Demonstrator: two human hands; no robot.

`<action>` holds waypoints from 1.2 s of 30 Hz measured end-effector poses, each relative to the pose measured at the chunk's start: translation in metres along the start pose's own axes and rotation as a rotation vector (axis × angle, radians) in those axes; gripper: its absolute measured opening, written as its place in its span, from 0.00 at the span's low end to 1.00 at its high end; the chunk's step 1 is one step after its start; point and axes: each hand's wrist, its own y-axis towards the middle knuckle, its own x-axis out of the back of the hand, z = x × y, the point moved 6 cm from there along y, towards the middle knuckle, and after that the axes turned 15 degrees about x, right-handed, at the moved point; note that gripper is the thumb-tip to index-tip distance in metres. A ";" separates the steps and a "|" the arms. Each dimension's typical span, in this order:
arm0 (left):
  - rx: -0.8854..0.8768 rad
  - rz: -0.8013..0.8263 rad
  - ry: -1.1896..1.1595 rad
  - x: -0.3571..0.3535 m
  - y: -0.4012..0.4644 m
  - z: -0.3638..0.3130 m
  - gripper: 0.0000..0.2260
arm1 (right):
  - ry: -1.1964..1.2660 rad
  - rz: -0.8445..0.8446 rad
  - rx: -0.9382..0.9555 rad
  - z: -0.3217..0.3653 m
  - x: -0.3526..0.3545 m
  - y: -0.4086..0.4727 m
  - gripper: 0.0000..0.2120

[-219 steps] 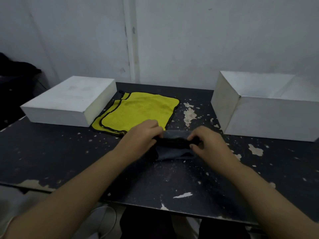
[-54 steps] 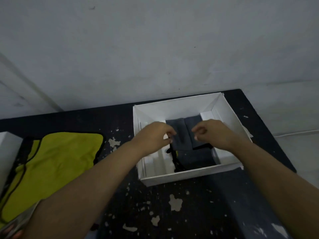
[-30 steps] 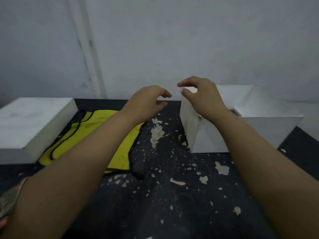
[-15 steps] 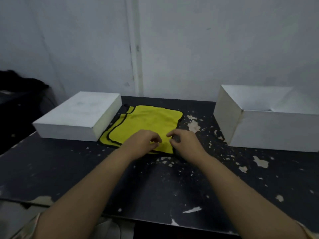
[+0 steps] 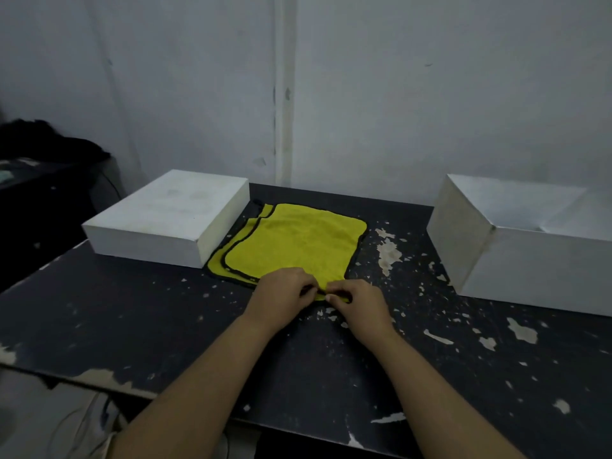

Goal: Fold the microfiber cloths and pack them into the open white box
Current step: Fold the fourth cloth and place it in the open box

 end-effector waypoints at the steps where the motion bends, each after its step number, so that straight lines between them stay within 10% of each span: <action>1: 0.011 -0.022 0.021 0.000 0.001 -0.002 0.09 | -0.021 -0.006 0.006 0.001 0.000 0.000 0.11; 16: 0.070 -0.055 0.154 0.032 0.033 0.044 0.10 | -0.031 -0.165 0.083 0.034 0.063 0.064 0.09; 36: 0.141 -0.336 -0.430 0.244 0.180 -0.021 0.06 | -0.037 -0.547 0.160 0.060 0.294 0.145 0.09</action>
